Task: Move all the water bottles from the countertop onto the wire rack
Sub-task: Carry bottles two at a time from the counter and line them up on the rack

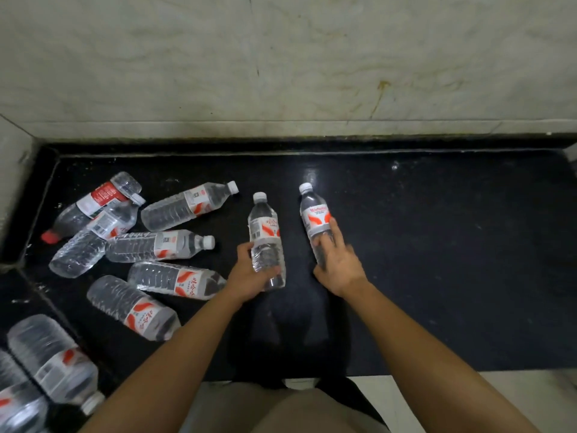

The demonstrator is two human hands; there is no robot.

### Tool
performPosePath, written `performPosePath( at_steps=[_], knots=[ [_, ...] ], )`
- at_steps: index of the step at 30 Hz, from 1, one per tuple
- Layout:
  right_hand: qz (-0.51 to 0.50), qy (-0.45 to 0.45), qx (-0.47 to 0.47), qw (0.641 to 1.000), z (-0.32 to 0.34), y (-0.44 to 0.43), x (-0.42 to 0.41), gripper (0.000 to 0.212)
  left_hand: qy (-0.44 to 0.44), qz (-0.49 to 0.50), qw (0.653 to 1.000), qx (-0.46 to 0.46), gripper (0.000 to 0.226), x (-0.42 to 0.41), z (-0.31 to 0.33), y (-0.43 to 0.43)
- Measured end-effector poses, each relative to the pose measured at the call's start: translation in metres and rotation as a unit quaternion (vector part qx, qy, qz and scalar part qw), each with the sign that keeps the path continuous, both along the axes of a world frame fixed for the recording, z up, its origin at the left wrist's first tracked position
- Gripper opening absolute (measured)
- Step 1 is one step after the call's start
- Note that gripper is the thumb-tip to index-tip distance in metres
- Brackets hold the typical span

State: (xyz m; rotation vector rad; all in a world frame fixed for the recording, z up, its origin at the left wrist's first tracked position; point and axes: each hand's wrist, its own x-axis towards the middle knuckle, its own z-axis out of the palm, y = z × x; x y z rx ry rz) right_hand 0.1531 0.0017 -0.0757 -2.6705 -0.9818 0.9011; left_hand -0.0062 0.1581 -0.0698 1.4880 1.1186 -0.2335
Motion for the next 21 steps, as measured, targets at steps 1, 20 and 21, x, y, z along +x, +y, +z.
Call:
performPosePath(
  at_steps=[1, 20, 21],
  knots=[
    [0.003, -0.004, -0.003, 1.000, 0.000, -0.008, -0.003, 0.080, 0.008, -0.015, 1.000, -0.002, 0.089, -0.004, 0.001, -0.008],
    [-0.134, -0.054, -0.029, 0.989, 0.003, -0.065, -0.005, 0.080, 0.062, -0.063, 0.996, 0.022, 0.048, -0.015, 0.019, -0.034],
    [-0.129, -0.076, -0.028, 0.988, 0.001, -0.062, -0.005, 0.083, 0.077, -0.073, 0.994, 0.038, 0.052, -0.013, 0.016, -0.032]
  ],
)
